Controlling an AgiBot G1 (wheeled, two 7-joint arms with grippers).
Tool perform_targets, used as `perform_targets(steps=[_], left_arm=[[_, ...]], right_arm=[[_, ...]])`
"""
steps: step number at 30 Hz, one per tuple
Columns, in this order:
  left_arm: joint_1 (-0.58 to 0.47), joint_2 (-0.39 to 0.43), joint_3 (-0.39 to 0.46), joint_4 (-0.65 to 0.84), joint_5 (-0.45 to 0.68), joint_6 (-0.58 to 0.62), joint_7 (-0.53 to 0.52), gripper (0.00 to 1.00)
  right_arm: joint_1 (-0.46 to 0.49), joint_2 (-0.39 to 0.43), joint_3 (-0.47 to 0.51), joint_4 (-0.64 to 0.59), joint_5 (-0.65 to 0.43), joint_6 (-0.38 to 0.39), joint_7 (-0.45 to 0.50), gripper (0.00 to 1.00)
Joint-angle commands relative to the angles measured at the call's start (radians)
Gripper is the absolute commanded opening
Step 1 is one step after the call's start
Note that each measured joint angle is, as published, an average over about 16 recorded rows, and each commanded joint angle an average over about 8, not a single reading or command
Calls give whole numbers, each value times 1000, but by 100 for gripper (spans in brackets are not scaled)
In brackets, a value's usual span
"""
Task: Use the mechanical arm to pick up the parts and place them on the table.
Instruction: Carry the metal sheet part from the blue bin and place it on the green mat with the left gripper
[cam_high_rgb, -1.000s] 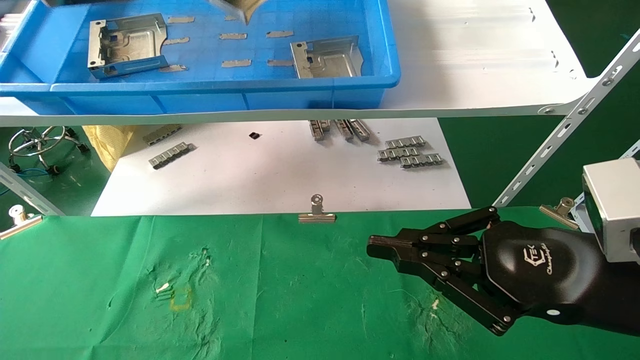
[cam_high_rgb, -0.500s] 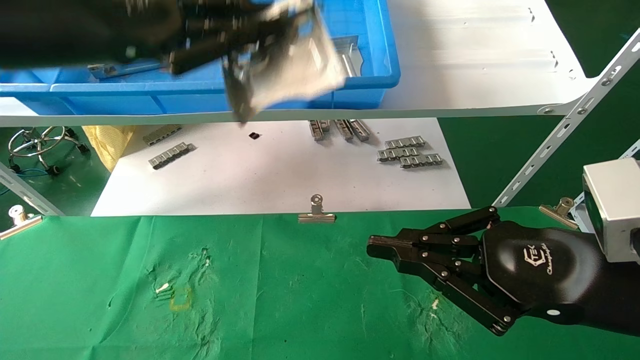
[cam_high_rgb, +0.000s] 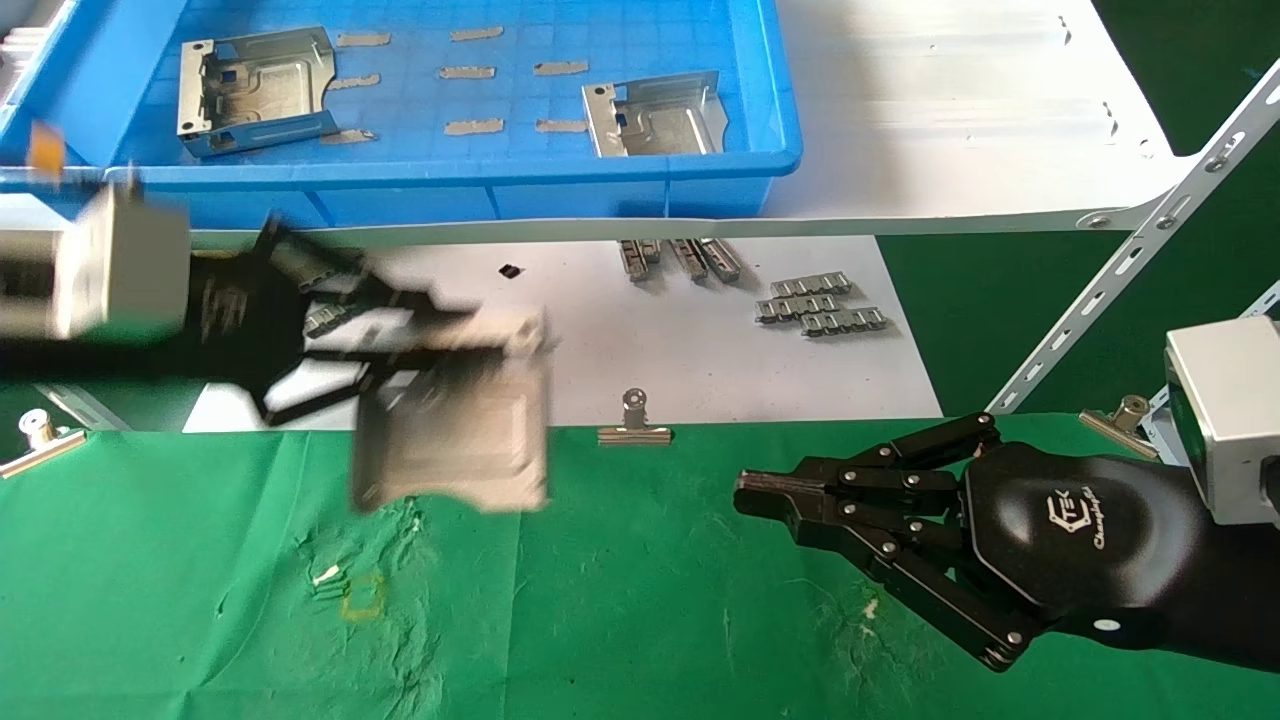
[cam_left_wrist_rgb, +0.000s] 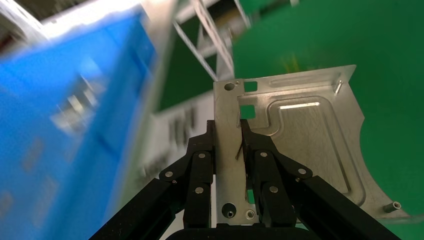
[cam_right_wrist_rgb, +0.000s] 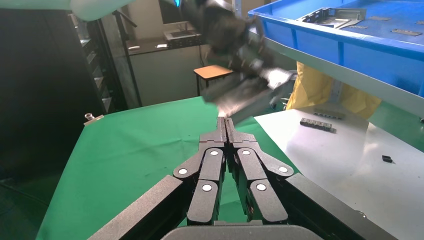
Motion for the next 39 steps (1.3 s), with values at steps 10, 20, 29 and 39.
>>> perform_targets(steps=[10,20,29,39], left_arm=[[107,-31,122,148,78,-29,227,0],[130,24,159,321,138,-86,398,60],[119,52,158,415,136,-58,479,100],[114,54,130,503,81,-15,439,100]], right_arm=[[0,0,0,0,0,0,0,100],[0,0,0,0,0,0,0,100],[0,0,0,0,0,0,0,100],[0,0,0,0,0,0,0,100]])
